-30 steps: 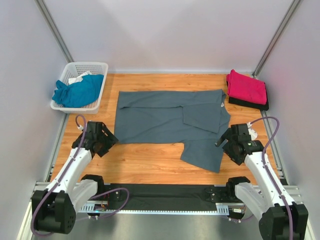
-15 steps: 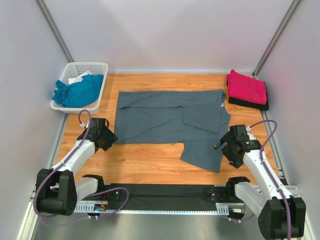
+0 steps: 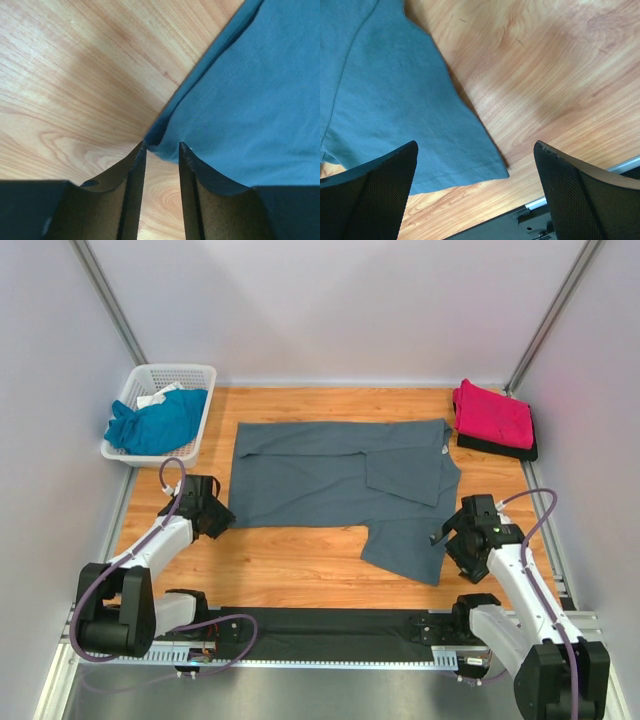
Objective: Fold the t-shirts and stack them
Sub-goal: Fold the tshirt
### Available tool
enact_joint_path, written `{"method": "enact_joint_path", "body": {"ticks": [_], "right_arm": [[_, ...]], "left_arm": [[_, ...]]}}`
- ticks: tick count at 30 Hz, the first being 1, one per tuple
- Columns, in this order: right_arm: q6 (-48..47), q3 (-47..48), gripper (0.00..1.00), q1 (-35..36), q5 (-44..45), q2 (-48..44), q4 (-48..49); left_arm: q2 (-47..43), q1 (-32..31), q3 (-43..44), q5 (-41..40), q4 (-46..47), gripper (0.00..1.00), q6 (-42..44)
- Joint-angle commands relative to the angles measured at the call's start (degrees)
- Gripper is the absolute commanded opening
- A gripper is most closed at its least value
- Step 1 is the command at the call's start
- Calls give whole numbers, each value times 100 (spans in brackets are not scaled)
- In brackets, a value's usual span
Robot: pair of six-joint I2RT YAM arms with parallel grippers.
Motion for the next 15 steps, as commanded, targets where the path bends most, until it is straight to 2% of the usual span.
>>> {"method": "enact_joint_path", "body": {"ticks": [1, 3, 10, 14, 15], "right_arm": [[164, -16, 100, -32, -28, -121, -156], [147, -51, 100, -23, -37, -78, -200], [226, -113, 100, -23, -160, -86, -227], [200, -139, 100, -23, -248, -51, -218], [191, -148, 100, -23, -283, -16, -227]], "left_arm": [[28, 14, 19, -181, 55, 39, -87], [72, 14, 10, -216, 28, 35, -114], [178, 14, -60, -225, -7, 34, -175], [187, 14, -51, -269, -33, 14, -193], [195, 14, -43, -295, -60, 3, -202]]}}
